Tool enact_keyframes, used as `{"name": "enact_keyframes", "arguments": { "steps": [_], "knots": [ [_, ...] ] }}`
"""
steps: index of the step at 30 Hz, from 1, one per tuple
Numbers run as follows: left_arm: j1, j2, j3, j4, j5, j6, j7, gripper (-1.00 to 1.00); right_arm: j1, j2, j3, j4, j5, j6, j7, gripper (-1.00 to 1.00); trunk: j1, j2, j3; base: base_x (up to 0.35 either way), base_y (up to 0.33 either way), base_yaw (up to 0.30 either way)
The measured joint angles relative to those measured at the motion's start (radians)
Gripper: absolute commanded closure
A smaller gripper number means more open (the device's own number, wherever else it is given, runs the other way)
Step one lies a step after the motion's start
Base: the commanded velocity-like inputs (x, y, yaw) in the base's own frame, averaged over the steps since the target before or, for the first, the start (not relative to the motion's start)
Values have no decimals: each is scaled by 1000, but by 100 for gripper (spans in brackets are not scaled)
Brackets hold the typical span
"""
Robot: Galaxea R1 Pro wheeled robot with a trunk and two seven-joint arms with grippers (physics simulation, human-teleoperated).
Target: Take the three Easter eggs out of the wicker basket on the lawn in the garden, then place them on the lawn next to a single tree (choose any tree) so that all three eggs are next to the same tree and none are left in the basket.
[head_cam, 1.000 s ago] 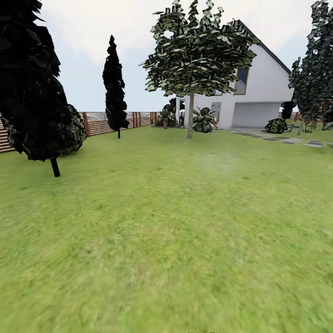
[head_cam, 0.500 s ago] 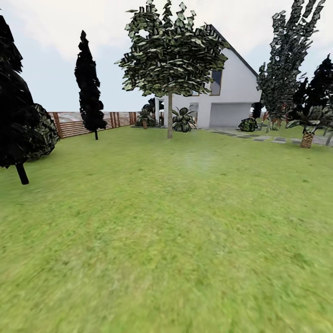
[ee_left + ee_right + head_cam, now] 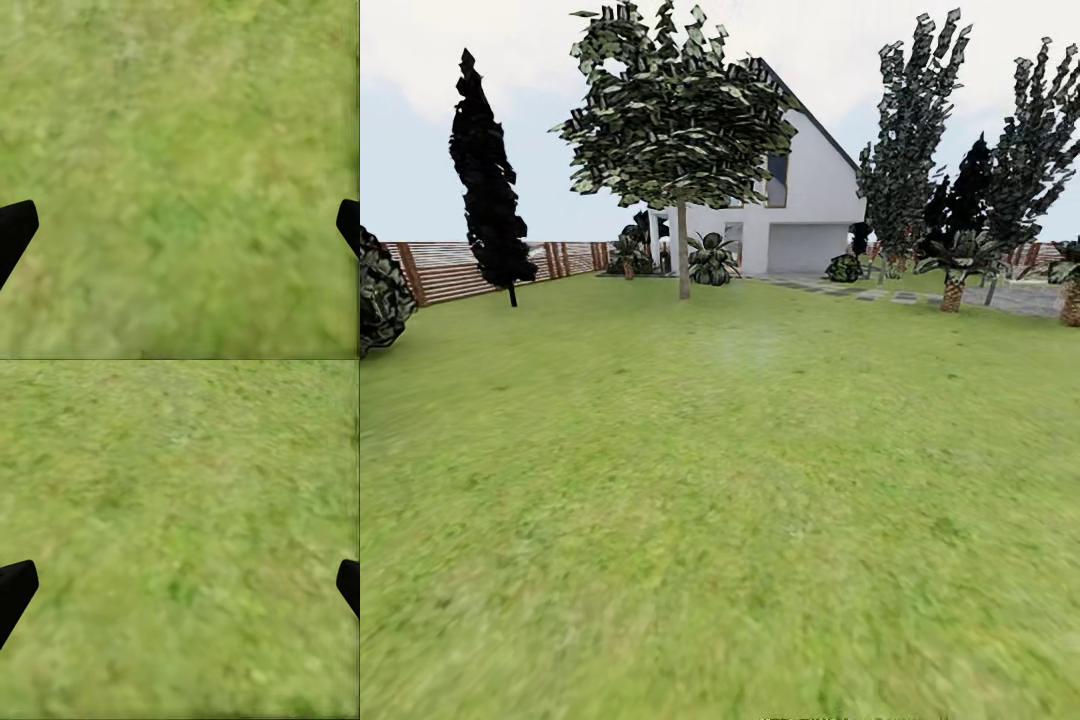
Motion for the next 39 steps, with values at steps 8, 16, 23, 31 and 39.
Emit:
{"name": "enact_keyframes", "arguments": {
  "steps": [8,16,23,31,39],
  "knots": [
    [0,0,0,0,0,0,0,-100,0,0,0,0,0,0,0,-100,0,0,0,0,0,-295],
    [0,0,0,0,0,0,0,-100,0,1,0,1,0,0,0,-100,0,0,0,0,0,-295],
    [0,0,0,0,0,0,0,-100,0,2,0,1,0,0,0,-100,0,0,0,0,0,-295],
    [0,0,0,0,0,0,0,-100,0,3,0,2,0,0,0,-100,0,0,0,0,0,-295],
    [0,0,0,-1,0,0,0,-100,0,3,6,2,2,-6,1,-100,0,0,-3,0,0,-111]
  ]
}}
